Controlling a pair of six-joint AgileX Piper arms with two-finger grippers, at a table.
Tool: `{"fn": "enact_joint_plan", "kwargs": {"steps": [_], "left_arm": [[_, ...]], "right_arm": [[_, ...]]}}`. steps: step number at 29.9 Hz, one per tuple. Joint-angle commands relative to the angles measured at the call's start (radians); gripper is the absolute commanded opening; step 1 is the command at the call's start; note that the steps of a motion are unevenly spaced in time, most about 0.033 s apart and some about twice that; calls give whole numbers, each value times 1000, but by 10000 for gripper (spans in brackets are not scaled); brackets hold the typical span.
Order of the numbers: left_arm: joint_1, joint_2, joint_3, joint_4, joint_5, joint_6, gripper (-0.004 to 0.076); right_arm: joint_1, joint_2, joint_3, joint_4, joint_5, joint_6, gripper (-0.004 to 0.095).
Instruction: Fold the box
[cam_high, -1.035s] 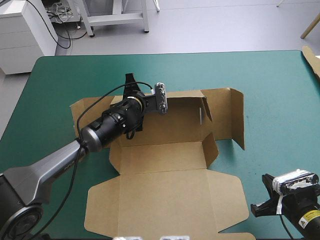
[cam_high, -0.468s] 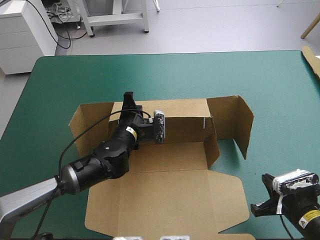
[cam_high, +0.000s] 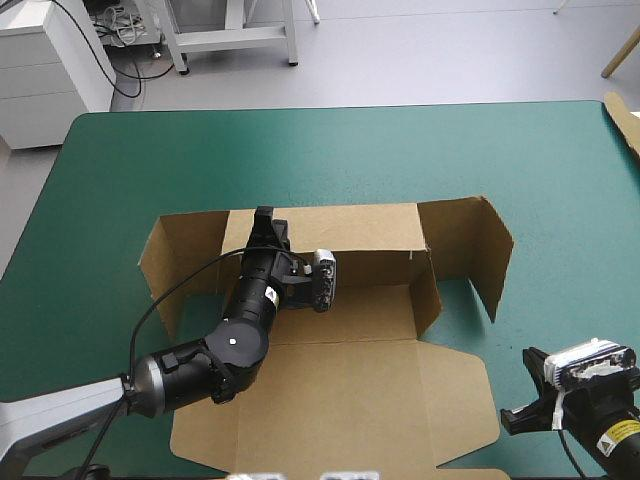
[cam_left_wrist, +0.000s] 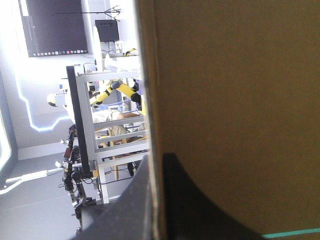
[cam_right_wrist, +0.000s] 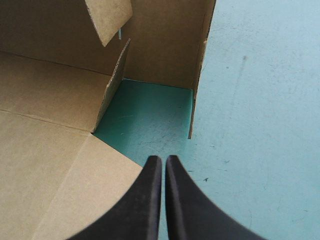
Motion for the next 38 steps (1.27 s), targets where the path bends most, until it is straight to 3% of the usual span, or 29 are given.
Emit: {"fn": "enact_joint_plan", "kwargs": {"steps": [1,4,8,11,21,27,38], "left_arm": [[-21,-34,-6,61,77,-44,-8],[-59,-34,-6,61,116,-49,-8],[-106,-34,-6,61,130,-49,-8],[-130,-34,-6,59,148,-49,-8],[-135,-34,-6,59,158,-69,-8],[-135,-34,-6,59,162,-69,-8],[-135,-34,-6,79,166,-69,-8]], "right_arm": [[-6,11,-26,10,-66,-42,101],[-6,11,-26,21,-65,-42,272],[-6,11,-26,37,-74,-42,627],[-6,11,-26,35,-69,-35,784],[-6,114,-112,2,-76,101,798],[-6,352,-277,-3,-165,111,800],[-16,823,-741,-47,-110,129,792]]}}
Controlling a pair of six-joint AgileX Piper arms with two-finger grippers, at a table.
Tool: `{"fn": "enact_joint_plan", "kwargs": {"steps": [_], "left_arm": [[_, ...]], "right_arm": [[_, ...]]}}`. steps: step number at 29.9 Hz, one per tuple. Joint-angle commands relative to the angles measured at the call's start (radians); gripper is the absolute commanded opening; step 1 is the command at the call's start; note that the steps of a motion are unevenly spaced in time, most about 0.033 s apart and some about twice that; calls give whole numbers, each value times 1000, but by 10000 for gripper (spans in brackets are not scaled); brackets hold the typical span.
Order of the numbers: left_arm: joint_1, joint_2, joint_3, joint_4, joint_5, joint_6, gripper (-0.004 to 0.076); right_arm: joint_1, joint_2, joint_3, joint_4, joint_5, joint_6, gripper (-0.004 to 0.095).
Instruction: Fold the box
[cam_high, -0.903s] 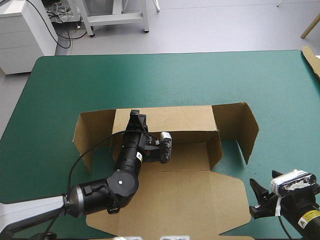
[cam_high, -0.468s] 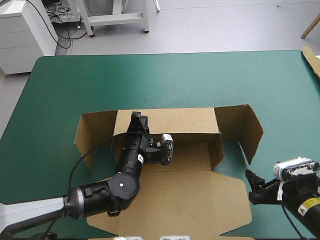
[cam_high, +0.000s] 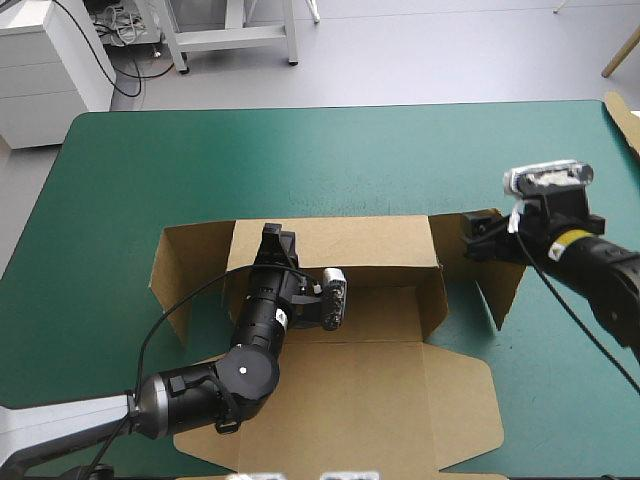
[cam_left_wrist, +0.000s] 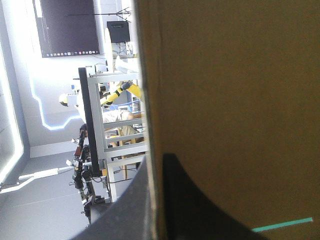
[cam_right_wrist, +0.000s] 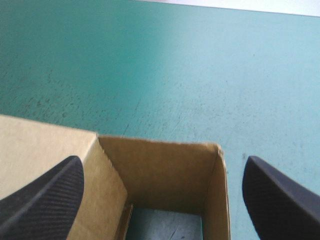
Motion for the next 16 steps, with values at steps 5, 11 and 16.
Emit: {"fn": "enact_joint_plan", "kwargs": {"steps": [5,11,16], "left_arm": [[-8,-34,-24,93,39,-8,-8],[-8,-34,-24,93,39,-8,-8],[-8,-34,-24,93,39,-8,-8]], "right_arm": [[-72,237,-325,-13,104,-5,792],[-147,431,-529,102,355,-86,790],[-173,554,-600,196,481,-124,790]]}}
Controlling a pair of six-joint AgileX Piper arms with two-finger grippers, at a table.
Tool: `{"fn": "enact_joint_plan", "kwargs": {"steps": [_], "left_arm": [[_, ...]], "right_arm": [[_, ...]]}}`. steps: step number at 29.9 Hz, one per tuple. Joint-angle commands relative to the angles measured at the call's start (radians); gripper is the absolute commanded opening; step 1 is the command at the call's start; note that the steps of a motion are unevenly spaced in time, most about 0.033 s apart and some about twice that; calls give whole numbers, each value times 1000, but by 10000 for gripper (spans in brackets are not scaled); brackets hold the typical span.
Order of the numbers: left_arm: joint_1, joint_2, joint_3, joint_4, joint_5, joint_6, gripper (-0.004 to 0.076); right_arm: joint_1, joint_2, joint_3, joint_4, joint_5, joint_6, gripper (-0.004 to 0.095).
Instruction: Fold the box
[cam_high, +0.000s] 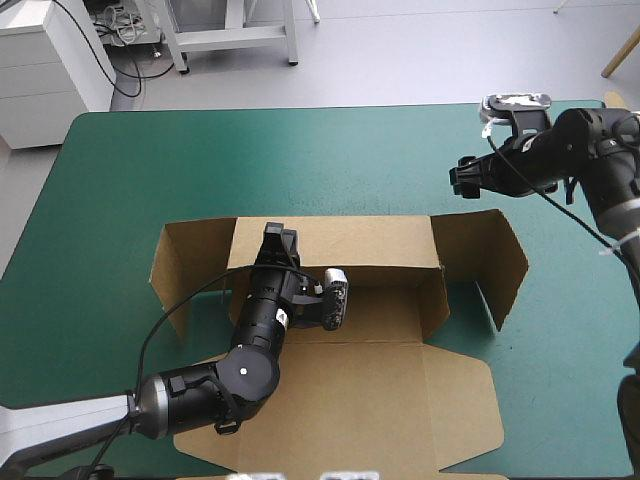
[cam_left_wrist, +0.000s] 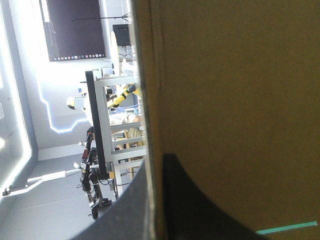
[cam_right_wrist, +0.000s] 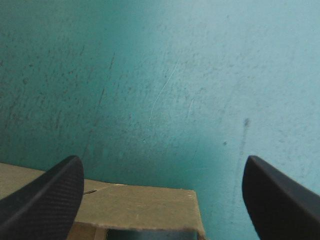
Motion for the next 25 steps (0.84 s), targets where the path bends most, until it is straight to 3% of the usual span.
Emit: {"fn": "enact_joint_plan", "kwargs": {"steps": [1,25], "left_arm": [[-8,-34,-24,63,39,-7,-8],[-8,-34,-24,-12,62,-9,-8]], "right_arm": [[-14,17,-46,57,11,-26,790],[-22,-74,101,74,11,-43,790]]}}
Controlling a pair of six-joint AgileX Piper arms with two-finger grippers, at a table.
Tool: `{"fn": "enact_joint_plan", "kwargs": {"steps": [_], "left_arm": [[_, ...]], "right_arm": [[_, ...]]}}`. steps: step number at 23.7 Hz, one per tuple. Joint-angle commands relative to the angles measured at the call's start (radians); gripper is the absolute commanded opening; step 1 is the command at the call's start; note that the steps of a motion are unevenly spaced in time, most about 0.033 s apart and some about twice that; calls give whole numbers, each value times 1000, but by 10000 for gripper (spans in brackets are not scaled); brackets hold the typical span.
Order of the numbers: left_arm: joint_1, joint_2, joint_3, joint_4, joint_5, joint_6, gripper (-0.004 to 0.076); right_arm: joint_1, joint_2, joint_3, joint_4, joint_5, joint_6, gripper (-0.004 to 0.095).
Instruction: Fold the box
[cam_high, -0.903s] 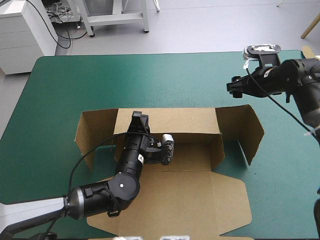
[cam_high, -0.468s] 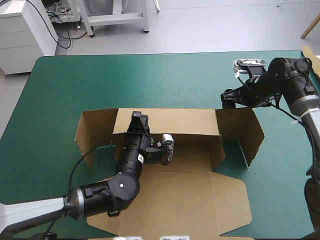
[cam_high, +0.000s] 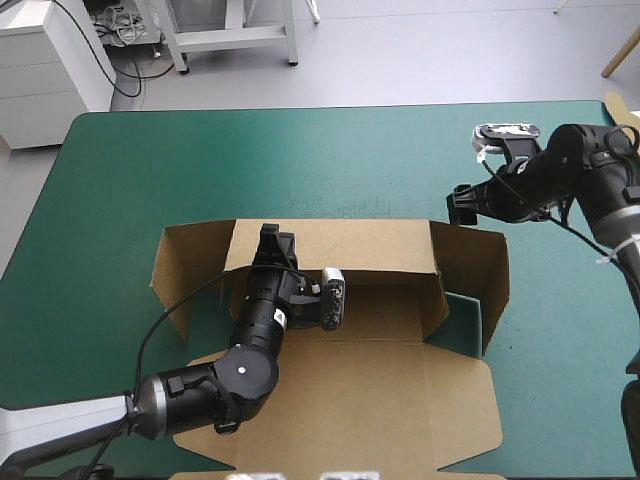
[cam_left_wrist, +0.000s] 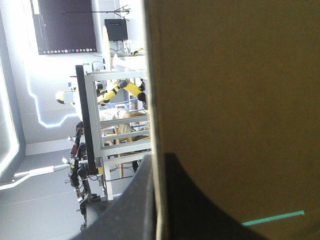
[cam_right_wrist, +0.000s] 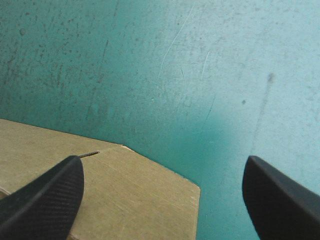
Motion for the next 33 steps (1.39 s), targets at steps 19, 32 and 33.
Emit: {"fn": "enact_joint_plan", "kwargs": {"steps": [19,32,33], "left_arm": [[-7,-30,-24,70,70,-28,-8],[-7,-30,-24,69,70,-28,-8],[-7,-30,-24,69,70,-28,-8]], "right_arm": [[-13,-316,411,86,-181,-71,790],[-11,-454,722,537,-341,-611,790],[-11,-454,728,544,-345,-614,790]]}}
